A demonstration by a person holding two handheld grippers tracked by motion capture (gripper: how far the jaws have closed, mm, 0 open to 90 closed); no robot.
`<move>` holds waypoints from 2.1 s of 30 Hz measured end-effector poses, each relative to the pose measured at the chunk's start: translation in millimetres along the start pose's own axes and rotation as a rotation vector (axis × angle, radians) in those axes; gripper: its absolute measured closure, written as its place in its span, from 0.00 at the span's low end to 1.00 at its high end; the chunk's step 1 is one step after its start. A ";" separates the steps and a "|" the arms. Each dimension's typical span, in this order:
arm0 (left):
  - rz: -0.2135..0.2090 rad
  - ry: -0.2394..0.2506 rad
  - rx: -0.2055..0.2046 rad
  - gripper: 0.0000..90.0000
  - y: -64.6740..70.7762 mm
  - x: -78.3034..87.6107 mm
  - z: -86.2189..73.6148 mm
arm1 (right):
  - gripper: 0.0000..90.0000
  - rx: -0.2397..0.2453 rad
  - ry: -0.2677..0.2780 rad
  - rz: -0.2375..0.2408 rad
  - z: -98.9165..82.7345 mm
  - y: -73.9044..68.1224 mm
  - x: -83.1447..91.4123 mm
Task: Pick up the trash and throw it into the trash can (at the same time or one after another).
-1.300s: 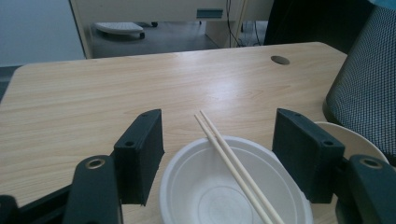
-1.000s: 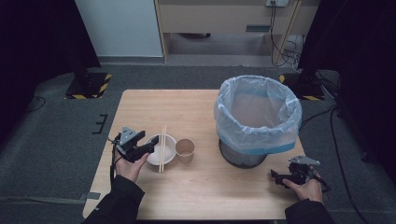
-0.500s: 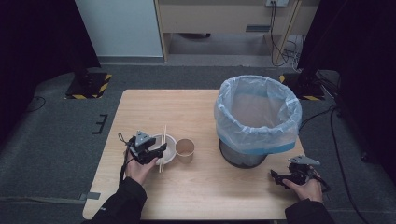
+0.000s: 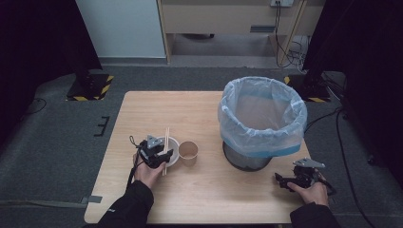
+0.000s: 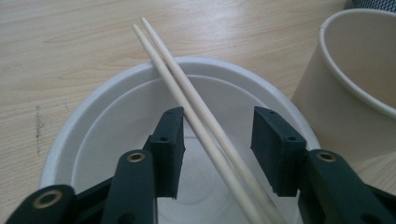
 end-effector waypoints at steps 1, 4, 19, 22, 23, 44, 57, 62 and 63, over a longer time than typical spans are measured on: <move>-0.001 -0.006 0.003 0.63 -0.3 -0.2 -0.7 | 0.02 0.000 0.000 0.000 0.0 0.0 0.0; 0.001 -0.016 0.021 0.68 -3.3 0.3 -2.1 | 0.02 0.000 0.000 0.001 0.0 -0.2 0.0; -0.018 -0.051 0.046 0.88 -7.4 1.6 -6.2 | 0.02 0.004 -0.001 0.002 0.0 -0.5 -0.1; -0.028 -0.058 0.051 0.88 -7.0 2.6 -6.9 | 0.02 0.005 -0.001 0.002 0.0 -0.4 -0.1; -0.030 -0.056 0.053 0.88 -7.3 3.1 -6.7 | 0.02 0.005 -0.001 0.002 0.0 -0.5 -0.1; -0.066 0.047 0.091 0.88 -11.8 28.0 9.0 | 0.02 0.008 0.001 0.002 0.2 -0.4 -0.2; -0.086 0.172 0.100 0.88 -15.7 61.1 27.4 | 0.02 0.011 0.000 0.005 0.1 -0.9 -0.1; -0.107 0.235 0.106 0.88 -15.2 79.5 36.8 | 0.02 0.011 0.000 0.004 0.1 -0.9 -0.2; -0.112 0.243 0.105 0.88 -14.4 81.7 38.0 | 0.02 0.011 0.000 0.005 0.2 -0.9 -0.2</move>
Point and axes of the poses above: each handheld gripper's, and its own axes: x roughly backward along the jaws, z roughly out of its top, y roughly to its right, the point moved 10 cm from there along -x, roughly forward along the jaws, and after that the axes turned 13 degrees about -y, right-handed, at the moved point
